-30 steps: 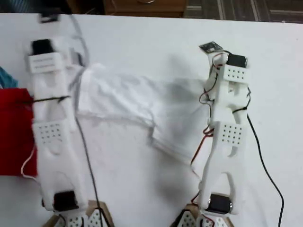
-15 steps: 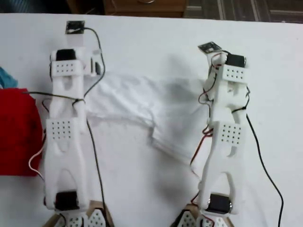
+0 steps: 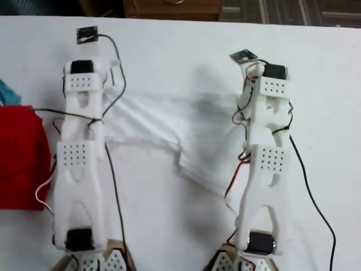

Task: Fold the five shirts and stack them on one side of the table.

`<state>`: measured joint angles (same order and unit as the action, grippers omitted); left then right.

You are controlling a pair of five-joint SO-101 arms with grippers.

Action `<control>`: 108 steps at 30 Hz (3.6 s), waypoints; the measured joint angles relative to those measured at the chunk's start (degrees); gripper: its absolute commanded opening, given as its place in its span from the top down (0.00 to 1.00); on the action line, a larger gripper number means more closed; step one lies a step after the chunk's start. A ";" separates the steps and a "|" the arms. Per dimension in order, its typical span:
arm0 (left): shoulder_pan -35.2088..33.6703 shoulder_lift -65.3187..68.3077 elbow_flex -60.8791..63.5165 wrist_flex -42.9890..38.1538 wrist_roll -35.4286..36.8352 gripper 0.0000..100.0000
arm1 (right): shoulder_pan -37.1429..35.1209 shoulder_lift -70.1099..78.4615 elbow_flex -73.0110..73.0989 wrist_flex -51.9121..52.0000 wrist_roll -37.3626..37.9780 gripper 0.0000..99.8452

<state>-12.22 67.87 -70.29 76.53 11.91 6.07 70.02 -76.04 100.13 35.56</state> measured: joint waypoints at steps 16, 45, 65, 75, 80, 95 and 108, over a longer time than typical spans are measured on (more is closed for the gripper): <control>-3.34 0.00 -20.84 13.80 5.89 0.78 | 0.53 0.00 0.00 0.00 -0.18 0.98; 0.62 -0.53 -16.97 16.18 2.37 0.78 | 0.70 0.88 -0.18 0.00 -0.18 0.98; -1.14 -1.85 -0.97 24.88 -12.22 0.78 | 1.23 0.53 1.76 0.00 -0.26 0.98; -0.35 -13.98 -5.80 24.88 -10.81 0.78 | 4.66 -7.47 1.49 0.00 0.00 0.98; 1.32 -23.12 -4.48 24.88 -10.99 0.78 | 5.89 -13.71 1.58 0.09 0.00 0.98; -0.35 -72.44 47.03 25.05 -20.04 0.78 | 6.15 -67.34 64.62 -1.93 9.58 0.77; -0.62 -102.07 91.60 20.84 -23.74 0.77 | -9.76 -111.12 127.03 -15.65 26.37 0.80</control>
<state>-12.84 -34.20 21.32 97.36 -11.82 -3.69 -41.10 50.99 84.48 61.93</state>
